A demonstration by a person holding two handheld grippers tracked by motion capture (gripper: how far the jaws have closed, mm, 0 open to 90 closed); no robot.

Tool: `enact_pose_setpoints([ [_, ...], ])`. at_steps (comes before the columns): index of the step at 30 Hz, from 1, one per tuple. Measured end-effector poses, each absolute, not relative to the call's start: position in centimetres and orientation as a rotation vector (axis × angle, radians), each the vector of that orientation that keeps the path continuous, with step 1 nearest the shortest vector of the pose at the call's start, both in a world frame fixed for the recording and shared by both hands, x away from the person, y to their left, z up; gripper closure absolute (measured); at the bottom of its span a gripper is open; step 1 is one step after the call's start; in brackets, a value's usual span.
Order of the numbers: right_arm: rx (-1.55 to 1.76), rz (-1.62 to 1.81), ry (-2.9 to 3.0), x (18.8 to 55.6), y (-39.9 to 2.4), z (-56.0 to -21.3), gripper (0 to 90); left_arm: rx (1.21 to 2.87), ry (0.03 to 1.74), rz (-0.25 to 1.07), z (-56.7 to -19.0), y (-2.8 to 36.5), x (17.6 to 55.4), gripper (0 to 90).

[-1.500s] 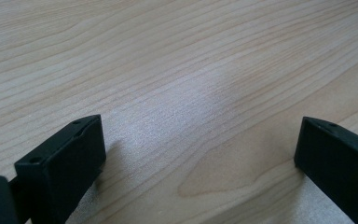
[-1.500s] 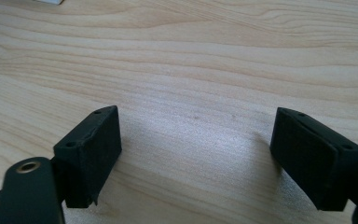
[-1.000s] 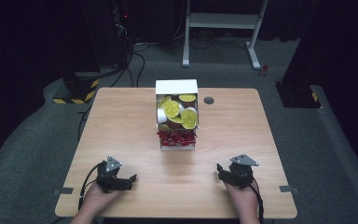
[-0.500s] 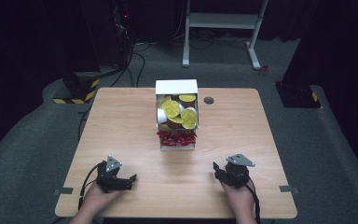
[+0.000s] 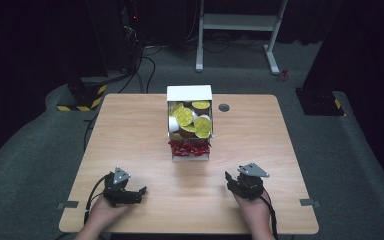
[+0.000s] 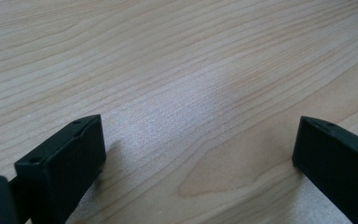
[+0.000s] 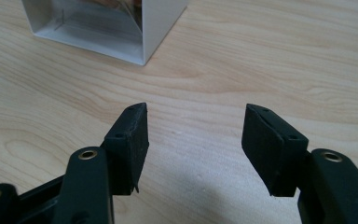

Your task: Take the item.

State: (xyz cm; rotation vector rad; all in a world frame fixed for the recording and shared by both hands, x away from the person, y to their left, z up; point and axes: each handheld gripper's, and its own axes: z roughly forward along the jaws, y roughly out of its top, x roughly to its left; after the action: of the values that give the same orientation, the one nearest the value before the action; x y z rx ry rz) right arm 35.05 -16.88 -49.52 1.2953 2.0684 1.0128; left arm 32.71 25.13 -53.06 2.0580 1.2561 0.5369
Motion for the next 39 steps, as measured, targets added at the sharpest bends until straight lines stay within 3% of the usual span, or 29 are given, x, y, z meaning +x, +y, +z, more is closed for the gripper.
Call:
enact_pose_setpoints([
  [39, 1.211, 1.125, 2.019, 36.7, -14.5, -45.7, 55.5, 2.057, 1.257, 0.537, -53.1, 25.1, 32.7, 3.4],
])
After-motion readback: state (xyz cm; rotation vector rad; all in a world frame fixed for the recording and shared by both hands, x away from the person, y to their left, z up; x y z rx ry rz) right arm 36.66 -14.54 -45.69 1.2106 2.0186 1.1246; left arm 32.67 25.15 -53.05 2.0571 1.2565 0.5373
